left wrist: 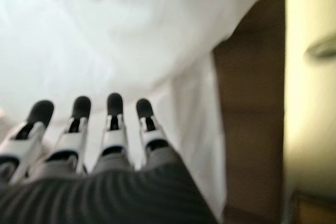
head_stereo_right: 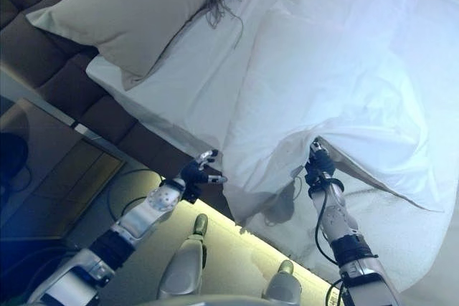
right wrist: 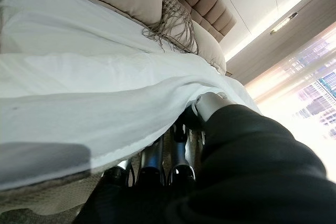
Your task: Make the bed neatly
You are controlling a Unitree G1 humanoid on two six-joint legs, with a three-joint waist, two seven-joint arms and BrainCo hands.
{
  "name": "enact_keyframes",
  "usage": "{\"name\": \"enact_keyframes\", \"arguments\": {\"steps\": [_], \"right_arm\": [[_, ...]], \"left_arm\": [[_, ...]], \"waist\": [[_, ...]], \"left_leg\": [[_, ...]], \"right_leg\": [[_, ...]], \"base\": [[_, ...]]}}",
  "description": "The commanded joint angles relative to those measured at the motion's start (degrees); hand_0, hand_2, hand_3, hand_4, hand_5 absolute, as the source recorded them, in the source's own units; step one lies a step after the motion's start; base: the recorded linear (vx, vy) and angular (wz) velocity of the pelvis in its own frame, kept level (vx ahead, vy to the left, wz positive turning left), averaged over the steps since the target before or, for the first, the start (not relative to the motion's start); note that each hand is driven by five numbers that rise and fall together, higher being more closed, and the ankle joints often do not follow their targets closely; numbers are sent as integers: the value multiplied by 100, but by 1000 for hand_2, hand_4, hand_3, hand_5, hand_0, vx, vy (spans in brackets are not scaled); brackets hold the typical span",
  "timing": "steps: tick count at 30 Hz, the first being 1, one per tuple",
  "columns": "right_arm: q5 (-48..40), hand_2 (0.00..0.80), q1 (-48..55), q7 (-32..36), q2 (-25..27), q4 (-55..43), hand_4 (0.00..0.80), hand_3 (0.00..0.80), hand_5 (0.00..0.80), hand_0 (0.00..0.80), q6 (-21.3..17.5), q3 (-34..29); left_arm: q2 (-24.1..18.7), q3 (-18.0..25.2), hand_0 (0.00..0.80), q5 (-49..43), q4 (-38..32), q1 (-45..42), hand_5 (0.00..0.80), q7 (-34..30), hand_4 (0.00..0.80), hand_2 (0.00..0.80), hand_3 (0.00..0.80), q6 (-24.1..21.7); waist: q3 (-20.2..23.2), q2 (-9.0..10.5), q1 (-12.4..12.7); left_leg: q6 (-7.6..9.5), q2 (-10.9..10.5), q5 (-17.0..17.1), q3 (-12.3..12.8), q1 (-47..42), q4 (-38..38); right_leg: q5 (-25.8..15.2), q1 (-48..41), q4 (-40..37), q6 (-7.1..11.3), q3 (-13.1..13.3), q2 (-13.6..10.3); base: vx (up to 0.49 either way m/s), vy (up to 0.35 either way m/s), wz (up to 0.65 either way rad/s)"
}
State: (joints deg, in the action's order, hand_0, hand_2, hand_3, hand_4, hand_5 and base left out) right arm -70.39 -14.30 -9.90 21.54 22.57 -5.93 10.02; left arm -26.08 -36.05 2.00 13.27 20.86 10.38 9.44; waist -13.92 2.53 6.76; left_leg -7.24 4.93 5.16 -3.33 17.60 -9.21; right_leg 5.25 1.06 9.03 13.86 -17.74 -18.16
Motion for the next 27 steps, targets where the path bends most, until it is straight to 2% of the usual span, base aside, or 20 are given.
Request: {"name": "enact_keyframes", "arguments": {"steps": [1,4,8,10,12,13,15,20,27], "right_arm": [[154,800,-485,32,-58,-795,800,800,800,800,-324,86],[67,800,-444,28,-146,-822,800,800,800,800,-460,127],[15,800,-569,93,-244,-774,800,800,800,800,-589,167],[33,800,-717,70,-295,-780,800,800,800,800,-633,195],[75,800,-888,-25,-345,-813,800,800,800,800,-629,201],[109,800,-978,-65,-363,-811,800,800,800,800,-597,171],[225,800,-1104,-126,-408,-818,800,800,800,800,-506,123],[173,800,-1306,-166,-361,-878,800,800,800,800,-360,109],[14,800,-1405,-85,-335,-999,800,800,800,800,-382,18]], "left_arm": [[-151,-98,0,-2066,-232,633,0,660,0,0,0,-424],[-270,-159,0,-2786,-517,839,0,429,0,0,0,-447],[-206,-421,0,-3004,-505,1109,0,177,0,0,0,-352],[-83,-612,0,-2700,-410,1279,0,30,0,0,0,-197],[139,-733,0,-1673,-271,1380,0,-263,0,0,0,200],[310,-747,0,-1370,-195,1341,0,-217,0,0,0,346],[464,-820,0,-1238,-65,1273,0,-25,0,0,0,281],[401,-897,0,-1956,80,1344,0,368,0,0,0,40],[486,-958,0,-2627,0,1438,0,508,0,0,0,216]], "waist": [[147,74,143],[86,159,177],[-40,236,145],[-136,286,106],[-204,311,69],[-243,290,48],[-280,242,12],[-328,230,-55],[-316,230,-110]], "left_leg": [[158,391,-576,-40,-689,-63],[126,415,-591,-119,-627,-122],[90,423,-584,-198,-437,-267],[75,418,-567,-250,-279,-373],[76,411,-530,-268,-111,-443],[80,415,-495,-258,-46,-444],[82,408,-464,-230,35,-445],[49,418,-419,-207,323,-588],[31,442,-341,-157,574,-562]], "right_leg": [[-1185,555,-269,103,155,-202],[-1199,590,-227,109,98,-198],[-1233,737,-130,114,96,-192],[-1268,894,-37,114,131,-202],[-1305,1057,22,112,165,-208],[-1341,1130,24,109,179,-206],[-1364,1232,29,100,226,-213],[-1346,1592,260,63,321,-242],[-1432,1828,158,65,390,-207]], "base": [[41,-93,5],[10,-111,5],[-38,-91,4],[-75,-82,5],[-103,-54,1],[-111,8,2],[-99,57,-1],[-65,30,-10],[-57,-23,-2]]}}
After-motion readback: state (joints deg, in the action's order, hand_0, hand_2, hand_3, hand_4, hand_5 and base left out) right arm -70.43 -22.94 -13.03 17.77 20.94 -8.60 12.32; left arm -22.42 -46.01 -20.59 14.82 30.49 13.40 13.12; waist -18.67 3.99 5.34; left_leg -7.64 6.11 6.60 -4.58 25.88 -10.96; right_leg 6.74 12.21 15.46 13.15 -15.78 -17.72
